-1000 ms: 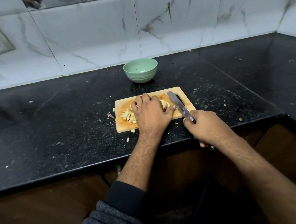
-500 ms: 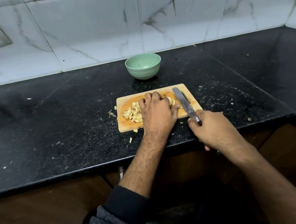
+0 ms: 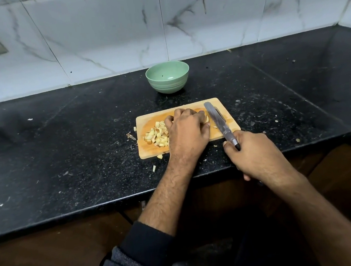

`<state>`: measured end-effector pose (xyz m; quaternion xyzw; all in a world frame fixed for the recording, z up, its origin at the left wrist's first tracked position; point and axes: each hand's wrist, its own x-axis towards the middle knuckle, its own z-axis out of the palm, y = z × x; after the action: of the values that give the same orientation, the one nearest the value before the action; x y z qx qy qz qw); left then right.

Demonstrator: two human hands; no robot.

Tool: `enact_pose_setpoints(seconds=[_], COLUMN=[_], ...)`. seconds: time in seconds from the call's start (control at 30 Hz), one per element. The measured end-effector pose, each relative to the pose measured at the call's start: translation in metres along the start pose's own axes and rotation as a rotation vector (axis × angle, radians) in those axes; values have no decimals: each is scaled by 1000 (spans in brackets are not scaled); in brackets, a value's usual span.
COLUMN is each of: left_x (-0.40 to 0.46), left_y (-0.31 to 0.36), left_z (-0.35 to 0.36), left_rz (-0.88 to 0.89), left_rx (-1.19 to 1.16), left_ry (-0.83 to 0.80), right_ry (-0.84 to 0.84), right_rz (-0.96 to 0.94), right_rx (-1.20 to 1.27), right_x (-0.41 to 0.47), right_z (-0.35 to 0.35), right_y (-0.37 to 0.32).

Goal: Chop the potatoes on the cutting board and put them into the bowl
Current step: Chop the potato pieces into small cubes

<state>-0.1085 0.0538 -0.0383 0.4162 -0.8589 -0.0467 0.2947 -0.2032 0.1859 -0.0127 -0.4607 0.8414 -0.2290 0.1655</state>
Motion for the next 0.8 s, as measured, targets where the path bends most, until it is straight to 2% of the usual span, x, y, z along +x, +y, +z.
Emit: enact_pose_setpoints(seconds=[0.2, 0.43, 0.67, 0.8], left_x=[2, 1, 2, 4], left_y=[-2, -2, 3, 3], left_z=[-1, -1, 1, 3], left_rz=[-30, -61, -4, -88], left_rx=[-98, -109, 23, -103], left_ry=[-6, 23, 50, 43], right_ry=[7, 7, 4, 4], right_rz=[-5, -10, -1, 5], right_rx=[-11, -1, 14, 9], right_x=[0, -2, -1, -1], right_z=[0, 0, 0, 0], right_y=[-1, -1, -1, -1])
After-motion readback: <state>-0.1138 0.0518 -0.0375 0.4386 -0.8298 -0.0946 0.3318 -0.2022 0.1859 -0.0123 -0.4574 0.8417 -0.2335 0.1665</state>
